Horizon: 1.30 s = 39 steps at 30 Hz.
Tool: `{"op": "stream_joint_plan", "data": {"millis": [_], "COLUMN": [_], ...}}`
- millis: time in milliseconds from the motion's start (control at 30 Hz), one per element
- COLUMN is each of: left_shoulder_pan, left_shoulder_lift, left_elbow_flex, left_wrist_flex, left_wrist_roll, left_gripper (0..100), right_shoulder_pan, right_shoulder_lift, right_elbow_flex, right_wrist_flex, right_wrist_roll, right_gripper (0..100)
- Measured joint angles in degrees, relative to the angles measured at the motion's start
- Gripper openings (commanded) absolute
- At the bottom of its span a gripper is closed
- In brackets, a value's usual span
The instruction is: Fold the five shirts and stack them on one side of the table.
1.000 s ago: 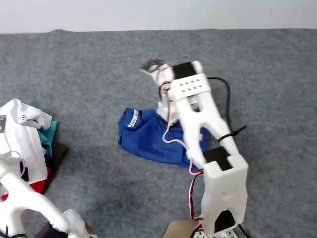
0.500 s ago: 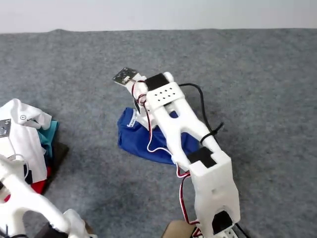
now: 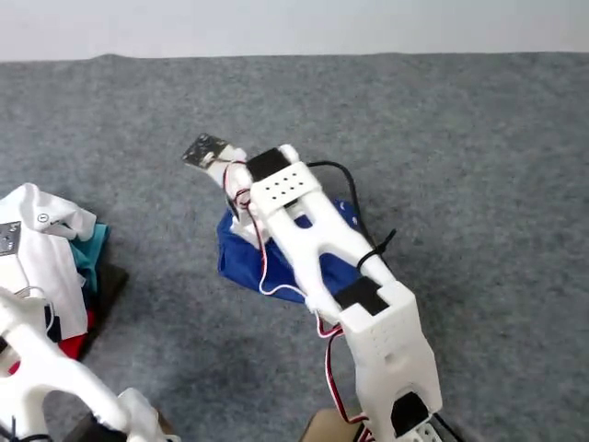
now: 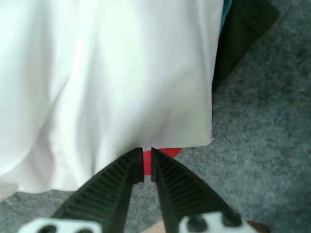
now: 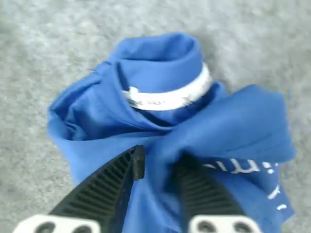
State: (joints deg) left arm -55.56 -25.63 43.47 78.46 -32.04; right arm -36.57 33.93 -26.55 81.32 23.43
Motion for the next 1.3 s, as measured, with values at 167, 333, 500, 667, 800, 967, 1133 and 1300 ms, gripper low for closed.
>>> {"op": "stream_joint_plan", "data": {"millis": [167, 333, 500, 667, 800, 967, 1133, 1300], "left_shoulder_pan": [0.0, 0.0, 0.0, 0.0, 0.0, 0.0, 0.0, 0.0], "left_shoulder_lift": [0.0, 0.0, 0.0, 0.0, 0.0, 0.0, 0.0, 0.0], "left_elbow_flex": [0.0, 0.0, 0.0, 0.0, 0.0, 0.0, 0.0, 0.0], "left_wrist_flex": [0.0, 0.0, 0.0, 0.0, 0.0, 0.0, 0.0, 0.0], "left_wrist_roll": [0.0, 0.0, 0.0, 0.09, 0.09, 0.09, 0.09, 0.09], "left_gripper": [4, 4, 4, 4, 4, 4, 4, 4], "right_shoulder_pan": [-2.46, -3.6, -0.44, 9.05, 17.14, 22.33, 21.71, 15.47], "right_shoulder_lift": [0.0, 0.0, 0.0, 0.0, 1.93, 8.26, 14.59, 15.91], "right_elbow_flex": [-2.29, -11.78, -21.19, -22.33, -22.33, -22.33, -22.33, -22.33], "right_wrist_flex": [3.69, 10.9, 17.23, 18.37, 18.9, 18.9, 18.99, 18.99], "right_wrist_roll": [0.09, 0.09, 0.18, 0.18, 1.58, 3.87, 4.04, 4.04], "right_gripper": [23.2, 23.1, 17.3, 2.3, 0.9, 1.0, 1.0, 0.9]}}
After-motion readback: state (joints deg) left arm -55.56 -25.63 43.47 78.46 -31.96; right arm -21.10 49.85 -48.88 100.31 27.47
